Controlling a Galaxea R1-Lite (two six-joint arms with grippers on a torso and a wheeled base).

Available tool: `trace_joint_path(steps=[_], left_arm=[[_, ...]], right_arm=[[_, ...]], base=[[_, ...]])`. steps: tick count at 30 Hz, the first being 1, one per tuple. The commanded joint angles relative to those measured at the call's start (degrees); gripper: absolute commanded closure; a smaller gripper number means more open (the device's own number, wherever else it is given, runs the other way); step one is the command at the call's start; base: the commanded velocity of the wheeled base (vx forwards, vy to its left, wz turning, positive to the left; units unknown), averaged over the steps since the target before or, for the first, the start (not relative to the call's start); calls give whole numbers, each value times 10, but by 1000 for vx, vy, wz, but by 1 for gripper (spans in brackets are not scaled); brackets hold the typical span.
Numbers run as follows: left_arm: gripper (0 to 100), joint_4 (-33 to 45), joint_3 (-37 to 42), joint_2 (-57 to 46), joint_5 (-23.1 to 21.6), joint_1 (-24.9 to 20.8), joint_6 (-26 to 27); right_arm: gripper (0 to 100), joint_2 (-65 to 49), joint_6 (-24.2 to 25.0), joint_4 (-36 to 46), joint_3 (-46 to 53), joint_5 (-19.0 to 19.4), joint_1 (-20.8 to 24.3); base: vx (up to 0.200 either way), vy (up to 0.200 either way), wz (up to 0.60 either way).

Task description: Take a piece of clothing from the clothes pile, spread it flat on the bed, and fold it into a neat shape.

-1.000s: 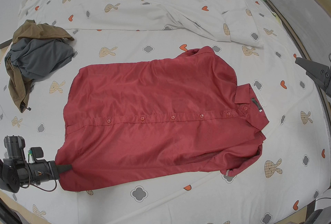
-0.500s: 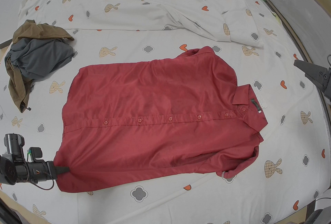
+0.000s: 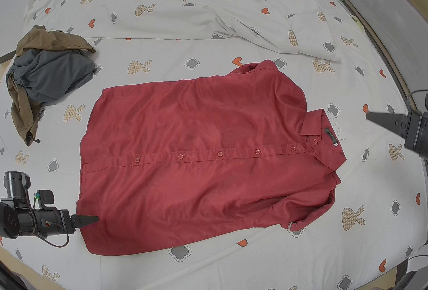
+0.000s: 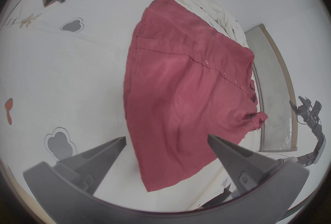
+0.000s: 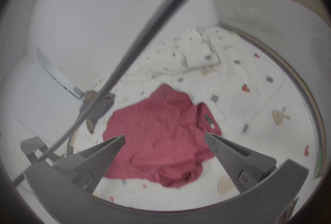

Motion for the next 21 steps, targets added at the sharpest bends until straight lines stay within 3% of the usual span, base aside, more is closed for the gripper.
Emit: trace_joint_path(steps=[1,4,5,8,9,11,13,18,21], left_arm=[[0,7,-21,-57,48,34,-4],[0,50,-68,-89,76,55,-9],[0,54,-72,-92,77,56,-10],[0,197,-182,-145,82,58,-49],[0,197,-182,-145,82,58,-49],[0,316,-283,-169,82,45,-83],[0,365,-331,-179,82,25,-89],[0,374,-371,-211,82,-44,-104],[0,373,-395,-225,84,-95,-116]], right_arm=[[0,18,2,282,-114,3,0],[0,46,1,408,-135,6,-1],[0,48,1,410,-135,6,-1],[0,78,0,418,-97,5,0],[0,78,0,418,-97,5,0],[0,113,-1,419,-80,6,12],[0,144,2,418,-68,5,27],[0,224,9,375,-38,6,50],[0,275,32,256,14,5,63]], base=[[0,0,0],[0,0,0],[0,0,0],[0,0,0],[0,0,0],[0,0,0],[0,0,0],[0,0,0],[0,0,0]])
